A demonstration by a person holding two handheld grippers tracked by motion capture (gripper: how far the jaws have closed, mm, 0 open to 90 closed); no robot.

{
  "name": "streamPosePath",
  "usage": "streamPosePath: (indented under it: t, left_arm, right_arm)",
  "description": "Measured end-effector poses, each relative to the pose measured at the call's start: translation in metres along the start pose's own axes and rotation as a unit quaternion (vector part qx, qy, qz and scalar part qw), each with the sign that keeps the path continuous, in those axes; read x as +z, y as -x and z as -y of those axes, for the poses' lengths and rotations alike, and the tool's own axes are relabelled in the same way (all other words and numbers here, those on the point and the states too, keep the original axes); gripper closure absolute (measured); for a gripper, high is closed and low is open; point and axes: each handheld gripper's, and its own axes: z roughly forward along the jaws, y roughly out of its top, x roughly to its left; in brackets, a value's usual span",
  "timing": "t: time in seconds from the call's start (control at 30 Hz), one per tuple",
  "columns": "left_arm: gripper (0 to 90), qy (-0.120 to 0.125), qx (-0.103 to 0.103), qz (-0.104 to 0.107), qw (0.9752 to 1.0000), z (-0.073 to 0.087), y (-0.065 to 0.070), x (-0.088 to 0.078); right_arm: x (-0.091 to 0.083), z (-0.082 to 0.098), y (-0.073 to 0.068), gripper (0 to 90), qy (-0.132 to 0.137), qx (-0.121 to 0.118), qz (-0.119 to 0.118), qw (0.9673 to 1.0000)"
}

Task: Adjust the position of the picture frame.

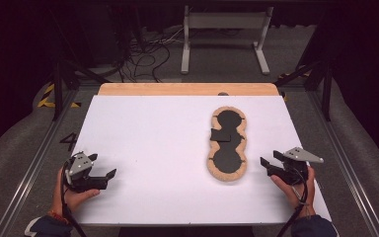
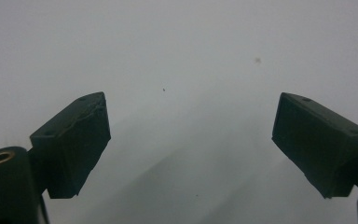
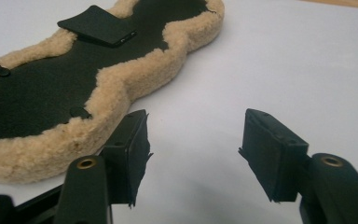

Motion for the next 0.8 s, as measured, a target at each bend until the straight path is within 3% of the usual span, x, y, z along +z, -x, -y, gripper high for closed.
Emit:
streamPosePath:
  t: [0.27,0.37,0.5,0.63,0.7,0.8]
  left_arm:
    - [15.6,-0.008,0.01,0.0,0.9999,-0.001,0.01,-0.001]
    - [15.6,-0.01,0.016,0.003,0.9998,0.001,0.011,-0.002]
    - [17.5,-0.009,0.012,-0.002,0.9999,0.004,0.013,-0.007]
    - [25.5,-0.007,0.001,0.003,1.0,0.001,0.013,-0.008]
    - [37.7,-0.009,0.007,0.011,0.9999,-0.001,0.012,-0.006]
    - [47.3,-0.002,0.005,0.026,0.9996,-0.004,0.011,-0.005]
  right_arm:
    - [0.007,-0.002,0.015,46.0,-0.004,0.033,-0.002,0.9995]
    - [0.011,-0.005,0.013,45.5,-0.008,0.029,0.001,0.9995]
    - [0.016,-0.009,0.009,54.9,-0.013,0.018,-0.001,0.9997]
    - [0.022,-0.02,0.009,67.1,-0.009,0.022,-0.006,0.9997]
    - [0.027,-0.024,0.01,70.2,-0.014,0.013,-0.005,0.9998]
    - [0.038,-0.03,0.014,72.3,-0.021,0.017,-0.008,0.9996]
